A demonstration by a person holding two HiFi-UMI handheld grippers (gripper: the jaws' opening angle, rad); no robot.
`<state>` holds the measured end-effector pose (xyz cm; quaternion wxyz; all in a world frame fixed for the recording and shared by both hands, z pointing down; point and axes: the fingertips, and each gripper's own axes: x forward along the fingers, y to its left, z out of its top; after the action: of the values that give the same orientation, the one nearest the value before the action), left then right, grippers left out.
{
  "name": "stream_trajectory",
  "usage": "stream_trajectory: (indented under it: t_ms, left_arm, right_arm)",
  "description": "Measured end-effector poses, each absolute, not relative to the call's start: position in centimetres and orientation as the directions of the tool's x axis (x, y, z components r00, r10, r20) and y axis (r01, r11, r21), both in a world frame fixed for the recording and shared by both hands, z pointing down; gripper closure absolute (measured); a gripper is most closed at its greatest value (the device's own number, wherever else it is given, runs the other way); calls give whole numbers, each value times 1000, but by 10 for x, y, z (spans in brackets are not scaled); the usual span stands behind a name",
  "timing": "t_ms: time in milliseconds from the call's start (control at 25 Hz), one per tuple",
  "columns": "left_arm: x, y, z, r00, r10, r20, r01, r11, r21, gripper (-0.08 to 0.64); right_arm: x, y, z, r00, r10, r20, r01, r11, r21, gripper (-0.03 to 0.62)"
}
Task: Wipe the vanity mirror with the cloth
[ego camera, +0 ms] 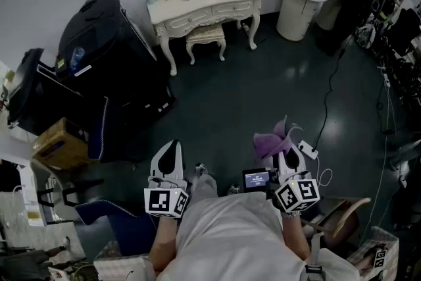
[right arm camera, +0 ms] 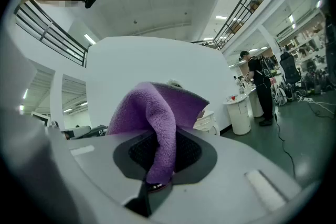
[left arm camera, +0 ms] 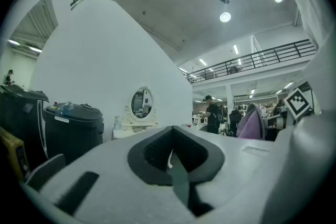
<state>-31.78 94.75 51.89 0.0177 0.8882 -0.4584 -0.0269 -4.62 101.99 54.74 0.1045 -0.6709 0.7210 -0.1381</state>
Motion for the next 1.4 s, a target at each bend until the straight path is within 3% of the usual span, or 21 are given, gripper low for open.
stream_trajectory:
  t_ms: [600, 880, 1400]
  left_arm:
    - [-290, 964, 525, 615, -788, -14, -786, -615, 70, 560]
    - [-298, 942, 534, 553, -833, 1, -828, -550, 111, 560]
    - [-296, 812, 543, 592, -806, -8, -802, -590, 94, 560]
  right_arm:
    - [-49, 1036, 558, -96, -992, 82, -936, 62, -346, 534]
    - [-41, 1020, 562, -104, -988, 110, -942, 63, -329, 534]
    - [-45, 886, 560, -88, -988, 125, -946, 44, -321, 534]
